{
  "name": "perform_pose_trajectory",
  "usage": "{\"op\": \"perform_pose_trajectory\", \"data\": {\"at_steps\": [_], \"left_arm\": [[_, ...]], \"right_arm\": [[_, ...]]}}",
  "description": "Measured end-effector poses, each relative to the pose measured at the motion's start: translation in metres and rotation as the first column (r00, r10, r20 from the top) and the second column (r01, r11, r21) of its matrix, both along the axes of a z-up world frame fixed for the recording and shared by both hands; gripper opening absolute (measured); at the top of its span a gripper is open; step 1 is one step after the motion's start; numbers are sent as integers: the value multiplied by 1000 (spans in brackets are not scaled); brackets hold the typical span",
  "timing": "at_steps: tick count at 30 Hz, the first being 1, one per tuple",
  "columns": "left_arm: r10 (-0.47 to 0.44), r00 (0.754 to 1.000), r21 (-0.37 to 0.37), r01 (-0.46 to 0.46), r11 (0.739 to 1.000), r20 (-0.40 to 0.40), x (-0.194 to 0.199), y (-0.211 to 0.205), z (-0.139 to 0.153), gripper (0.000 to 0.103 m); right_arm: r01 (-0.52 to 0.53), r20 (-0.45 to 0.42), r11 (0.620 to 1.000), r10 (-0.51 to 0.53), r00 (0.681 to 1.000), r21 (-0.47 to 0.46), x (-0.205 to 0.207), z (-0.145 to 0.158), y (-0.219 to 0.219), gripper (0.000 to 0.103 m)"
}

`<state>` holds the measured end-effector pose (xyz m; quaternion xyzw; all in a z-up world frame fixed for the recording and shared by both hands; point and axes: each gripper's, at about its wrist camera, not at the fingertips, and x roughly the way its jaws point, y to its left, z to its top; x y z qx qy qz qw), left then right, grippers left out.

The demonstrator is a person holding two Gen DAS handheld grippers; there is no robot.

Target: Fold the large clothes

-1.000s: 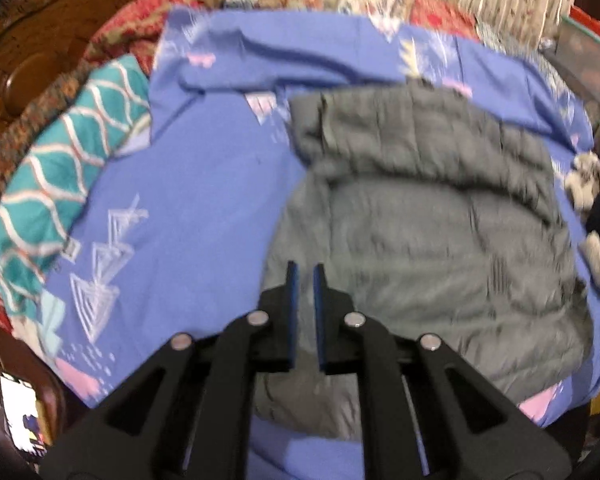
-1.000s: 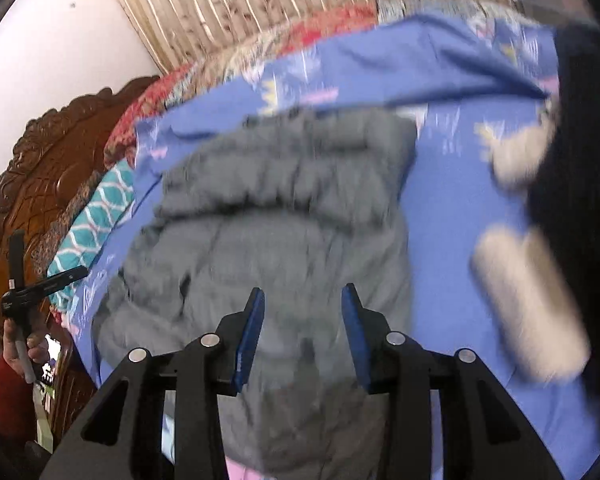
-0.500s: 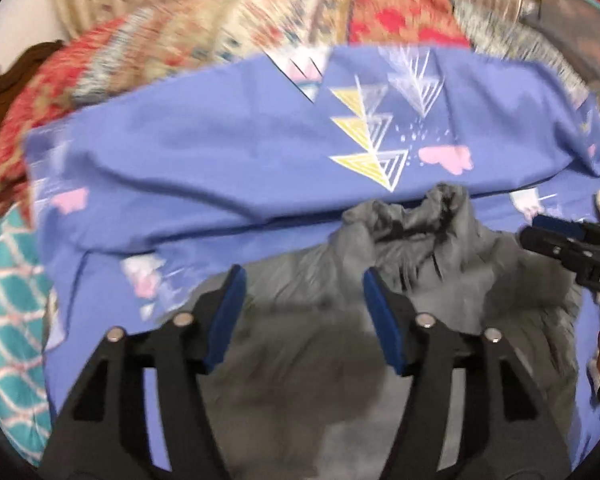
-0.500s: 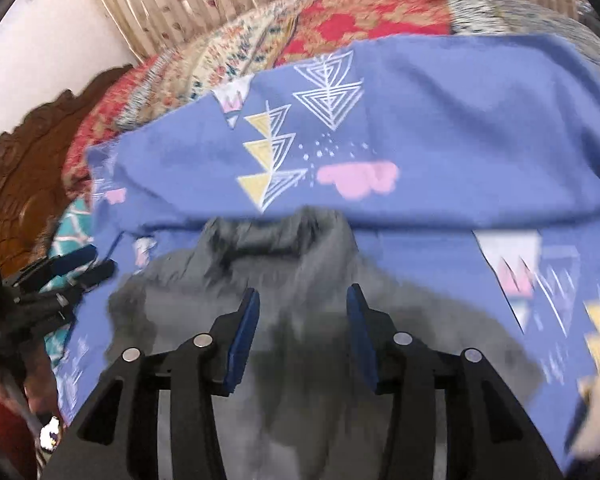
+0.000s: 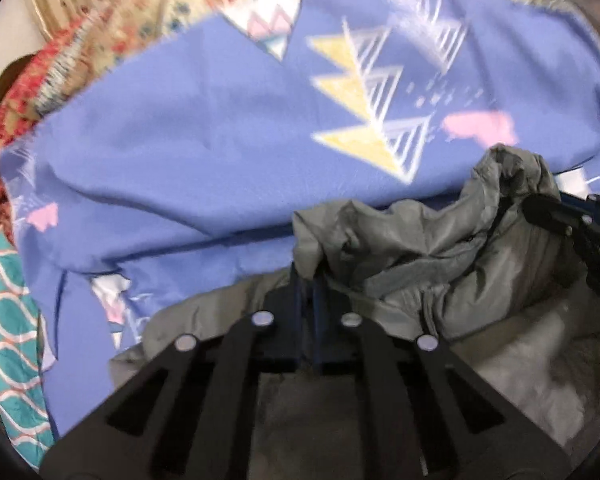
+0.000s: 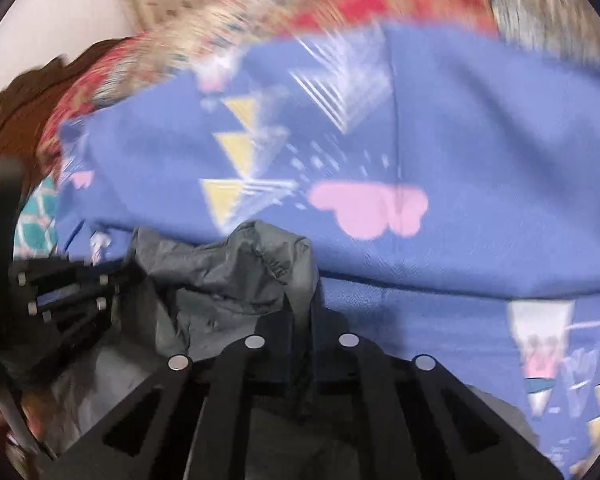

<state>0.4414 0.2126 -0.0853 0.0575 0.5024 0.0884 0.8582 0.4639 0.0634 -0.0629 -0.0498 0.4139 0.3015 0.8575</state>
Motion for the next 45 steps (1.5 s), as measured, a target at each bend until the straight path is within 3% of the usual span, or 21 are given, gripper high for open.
{"op": "perform_pose_trajectory", "data": {"at_steps": [5,10,15,19,23,26,28,30,33,36,39,41,44,45], "left_arm": [[-28,989,-59,37,998,148,-86,-6,64,4],[-33,960,-116,68,991,279,-228,-15,105,5],[-31,954,-123,70,990,299,-360,-23,86,5],[-10,975,-183,52,982,220,-436,-36,47,5],[35,991,-215,-5,977,132,-464,-45,9,5],[64,993,-242,-38,969,102,-481,-46,-7,5],[72,993,-218,-50,975,93,-486,-45,-16,5],[84,996,-187,-76,979,32,-484,-42,-31,5],[90,996,-222,-93,970,-25,-491,-33,-39,5],[72,994,-264,-49,963,79,-513,-21,-1,5],[74,975,-224,-26,974,209,-519,-6,46,5],[84,958,-202,-28,979,273,-511,3,71,5],[91,940,-172,-35,984,328,-479,8,94,5],[78,936,-152,-27,988,343,-465,6,97,5]], "right_arm": [[-48,176,999,43,984,24,-99,56,-27,29],[-145,339,989,144,930,-21,-235,88,-39,28],[-179,433,976,215,875,-122,-374,61,-59,28],[-156,383,976,204,901,-155,-437,17,-73,28],[-111,310,980,159,937,-168,-468,-19,-80,28],[-110,302,972,170,938,-205,-486,-34,-80,28],[-119,261,962,183,948,-245,-484,-50,-75,28],[-100,233,952,171,957,-288,-476,-69,-73,28],[-113,148,942,166,975,-316,-468,-90,-73,28],[-142,103,964,169,980,-223,-474,-76,-93,29],[-131,74,987,139,988,-98,-475,-47,-120,30],[-110,94,994,109,990,6,-467,-14,-130,30],[-73,171,994,59,984,76,-444,29,-121,33],[-67,179,993,49,983,93,-437,36,-116,39]]}}
